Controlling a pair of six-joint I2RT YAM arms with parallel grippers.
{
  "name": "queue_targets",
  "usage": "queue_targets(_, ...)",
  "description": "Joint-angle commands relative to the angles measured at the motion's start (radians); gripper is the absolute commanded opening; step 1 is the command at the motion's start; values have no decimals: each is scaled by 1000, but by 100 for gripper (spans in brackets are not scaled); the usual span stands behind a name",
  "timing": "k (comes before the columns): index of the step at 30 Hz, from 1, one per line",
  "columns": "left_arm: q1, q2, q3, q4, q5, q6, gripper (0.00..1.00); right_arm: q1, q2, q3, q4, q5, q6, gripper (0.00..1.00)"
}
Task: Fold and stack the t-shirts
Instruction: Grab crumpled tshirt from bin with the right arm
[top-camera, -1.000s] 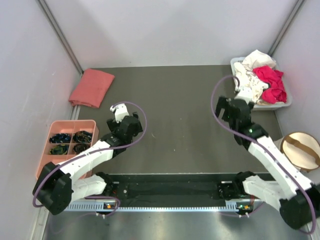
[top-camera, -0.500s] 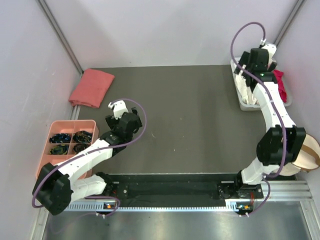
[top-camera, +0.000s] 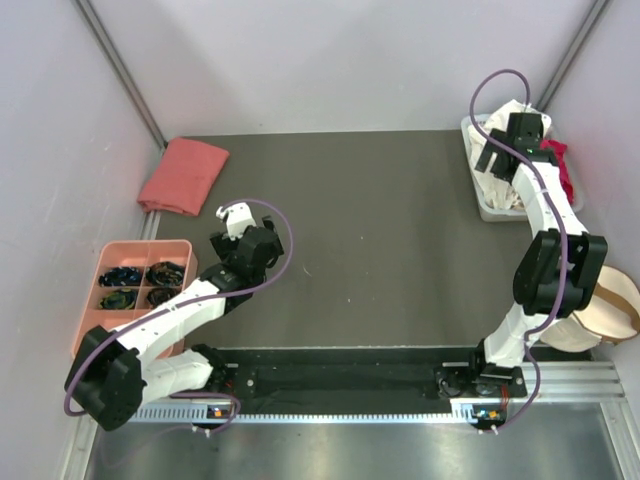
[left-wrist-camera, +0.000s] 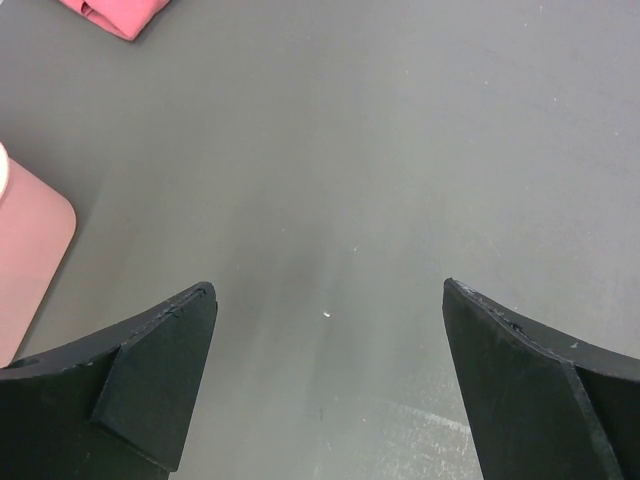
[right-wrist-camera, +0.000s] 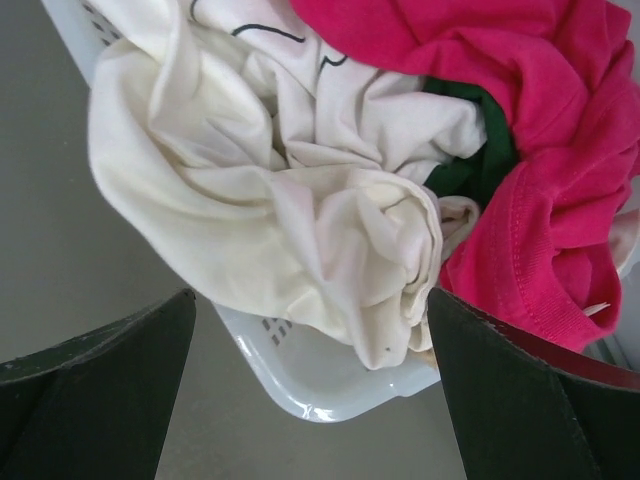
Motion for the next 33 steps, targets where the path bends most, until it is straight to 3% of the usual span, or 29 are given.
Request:
queue_targets(1, -1, -10, -14, 31, -20, 7, 99, -21, -14, -11, 18, -11, -19, 99)
queue_targets(10, -1, -29, -19, 19, -20, 7, 99, -24, 38, -22, 25, -8, -19, 85)
queue_targets(16, -1, -26, -17, 15, -31, 8, 99, -62, 75, -10, 35, -29, -4, 81)
queue_targets(19, -1, -24, -20, 18, -36, 8, 99, -96, 101, 1, 37, -66, 7, 56)
queue_targets(20, -1, -24, -20, 18, -34, 10, 99, -105, 105, 4, 37, -77, 19, 24)
queue_targets(21, -1, -21, -20, 19, -36, 8, 99, -111, 109, 6, 40, -98, 24, 7)
queue_targets(22, -1, -20, -20, 19, -36, 10, 99, -114, 111, 10, 40, -107, 29, 0)
queue_targets(29, -1, 3, -13, 24, -25, 7, 99, -116, 7, 19, 75, -210, 27, 0)
queue_targets(33, -1, 17, -8, 21, -11, -5, 99, -46, -32, 165, 14, -184, -65, 0)
